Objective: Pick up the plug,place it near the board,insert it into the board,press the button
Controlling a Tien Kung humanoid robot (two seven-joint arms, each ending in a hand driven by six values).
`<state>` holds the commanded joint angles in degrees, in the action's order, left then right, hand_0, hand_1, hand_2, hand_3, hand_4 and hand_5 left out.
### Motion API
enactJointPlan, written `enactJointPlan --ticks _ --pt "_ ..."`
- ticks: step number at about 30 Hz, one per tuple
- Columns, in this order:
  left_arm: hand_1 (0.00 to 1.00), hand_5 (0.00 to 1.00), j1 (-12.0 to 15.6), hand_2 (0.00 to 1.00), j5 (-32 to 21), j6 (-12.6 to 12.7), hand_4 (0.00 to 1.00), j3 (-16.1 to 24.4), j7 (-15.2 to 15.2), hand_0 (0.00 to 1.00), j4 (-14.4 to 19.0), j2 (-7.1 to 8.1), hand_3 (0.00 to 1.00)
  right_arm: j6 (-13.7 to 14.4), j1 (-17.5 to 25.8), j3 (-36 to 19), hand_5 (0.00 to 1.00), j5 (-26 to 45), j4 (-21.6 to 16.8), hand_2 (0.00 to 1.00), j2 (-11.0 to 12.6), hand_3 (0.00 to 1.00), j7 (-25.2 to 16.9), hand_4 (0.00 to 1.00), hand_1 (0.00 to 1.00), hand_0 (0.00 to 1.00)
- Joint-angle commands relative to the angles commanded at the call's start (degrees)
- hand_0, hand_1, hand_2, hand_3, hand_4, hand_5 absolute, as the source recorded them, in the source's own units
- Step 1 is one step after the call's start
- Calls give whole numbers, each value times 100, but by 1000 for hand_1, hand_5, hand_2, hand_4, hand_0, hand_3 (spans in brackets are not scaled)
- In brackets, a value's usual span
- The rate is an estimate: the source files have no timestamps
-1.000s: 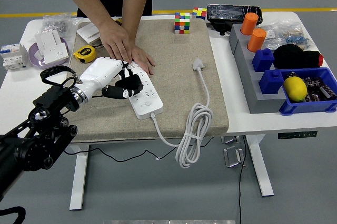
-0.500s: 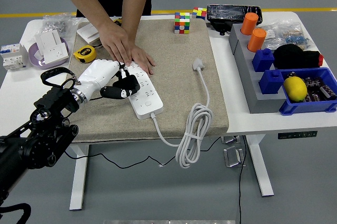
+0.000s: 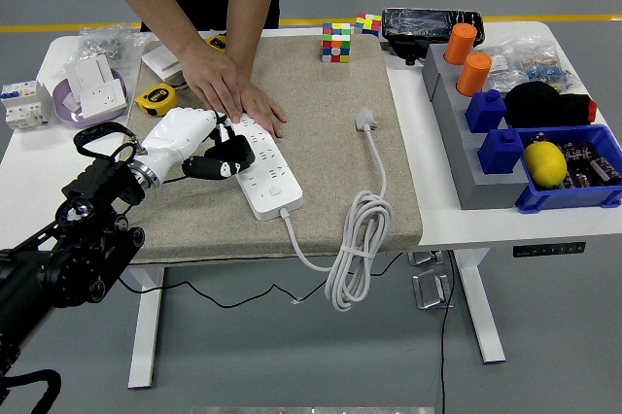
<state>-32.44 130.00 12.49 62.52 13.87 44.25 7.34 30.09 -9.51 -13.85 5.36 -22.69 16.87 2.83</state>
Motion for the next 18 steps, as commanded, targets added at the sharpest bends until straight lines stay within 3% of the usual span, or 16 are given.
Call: enactJointPlan --ticks 18 --pt "514 194 6 341 0 41 541 0 12 571 -126 -44 362 -1 -6 -11 998 5 0 758 -1 766 -3 998 794 828"
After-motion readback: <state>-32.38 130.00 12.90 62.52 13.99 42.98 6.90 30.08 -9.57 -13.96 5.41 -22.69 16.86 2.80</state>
